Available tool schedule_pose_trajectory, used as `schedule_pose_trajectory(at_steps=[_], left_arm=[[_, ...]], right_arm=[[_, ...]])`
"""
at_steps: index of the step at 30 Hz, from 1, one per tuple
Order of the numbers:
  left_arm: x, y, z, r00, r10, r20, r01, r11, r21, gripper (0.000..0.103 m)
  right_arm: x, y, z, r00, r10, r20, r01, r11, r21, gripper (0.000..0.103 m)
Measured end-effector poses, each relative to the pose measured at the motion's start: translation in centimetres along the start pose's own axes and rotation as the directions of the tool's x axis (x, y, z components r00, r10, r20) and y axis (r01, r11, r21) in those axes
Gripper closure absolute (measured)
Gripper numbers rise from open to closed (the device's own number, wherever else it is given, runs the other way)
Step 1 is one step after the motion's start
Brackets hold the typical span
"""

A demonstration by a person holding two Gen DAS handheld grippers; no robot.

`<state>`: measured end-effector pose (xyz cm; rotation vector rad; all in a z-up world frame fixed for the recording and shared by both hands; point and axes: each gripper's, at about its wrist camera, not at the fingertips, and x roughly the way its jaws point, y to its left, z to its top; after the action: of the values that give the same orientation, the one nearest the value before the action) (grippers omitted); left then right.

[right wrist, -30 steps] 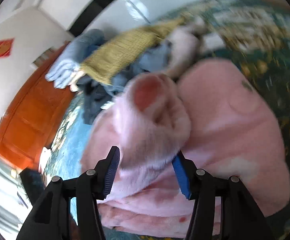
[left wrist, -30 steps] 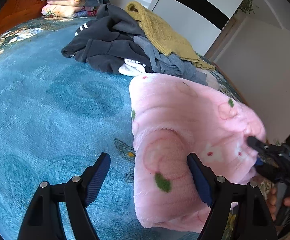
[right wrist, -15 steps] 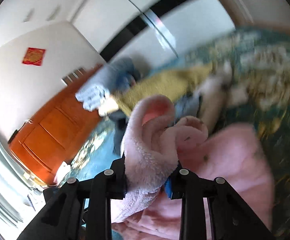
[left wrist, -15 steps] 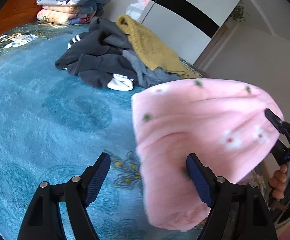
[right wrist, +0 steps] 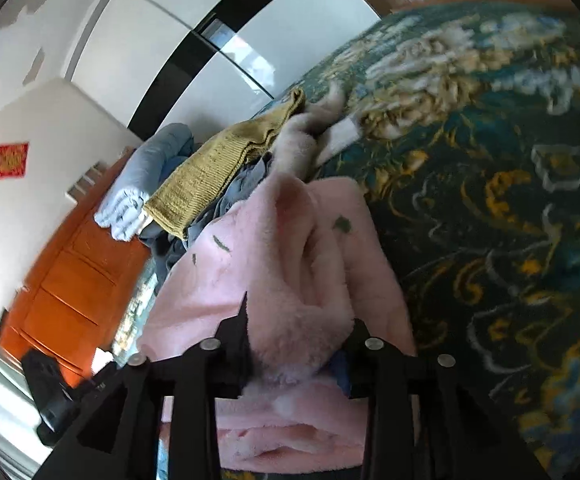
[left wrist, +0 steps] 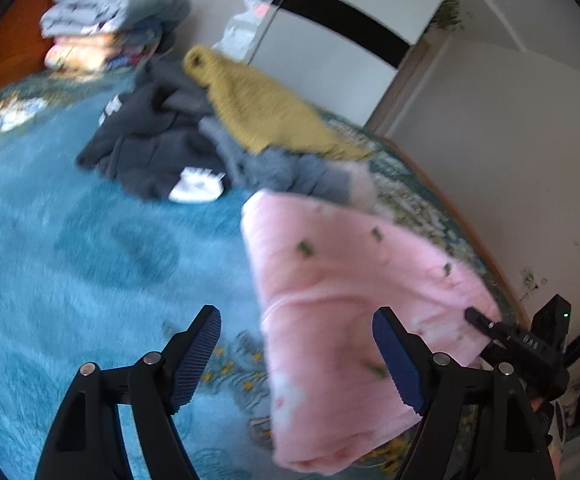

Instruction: Fold clothes

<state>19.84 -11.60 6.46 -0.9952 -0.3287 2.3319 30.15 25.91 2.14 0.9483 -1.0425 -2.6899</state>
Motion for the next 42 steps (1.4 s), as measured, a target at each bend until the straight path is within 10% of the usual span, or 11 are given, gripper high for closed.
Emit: schedule_pose_trajectory(at_steps=[8, 15, 23, 30, 36, 42], left_arm=[[1.9, -3.6, 0.7, 0.993, -0.113, -0.017, 0.114, 0.990, 0.080, 0.022], [4.9, -3.3, -1.3, 0.990, -0.088, -0.110, 0.095, 0.994, 0.054, 0.022], [5.0, -1.9, -1.7, 0.981, -0.144, -0.131, 0.144, 0.990, -0.010, 0.022], [2.5, 1.0, -0.6, 0.994, -0.094, -0.052, 0.089, 0.992, -0.086, 0.009], [5.8, 4.3, -1.6, 0.976, -0.161, -0.144, 0.121, 0.959, -0.255, 0.000], [8.4, 5.2, -1.6, 0.948, -0.270, -0.169, 0.197, 0.914, -0.353, 0.000]], right_arm=[[-5.1, 3.9, 0.7, 0.960, -0.236, 0.149, 0.270, 0.922, -0.277, 0.052], [-0.2, 6.8, -0.6, 0.999, -0.046, -0.015, 0.036, 0.920, -0.390, 0.047], [1.7, 3.6, -0.8, 0.997, -0.025, -0.075, 0.006, 0.969, -0.248, 0.046], [-2.8, 2.6, 0.8, 0.999, 0.000, 0.032, 0.006, 0.982, -0.191, 0.033], [-0.3, -1.4, -0.2, 0.993, 0.021, -0.114, -0.027, 0.998, -0.051, 0.010], [3.0, -2.6, 1.2, 0.981, 0.058, -0.186, -0.061, 0.998, -0.008, 0.008]])
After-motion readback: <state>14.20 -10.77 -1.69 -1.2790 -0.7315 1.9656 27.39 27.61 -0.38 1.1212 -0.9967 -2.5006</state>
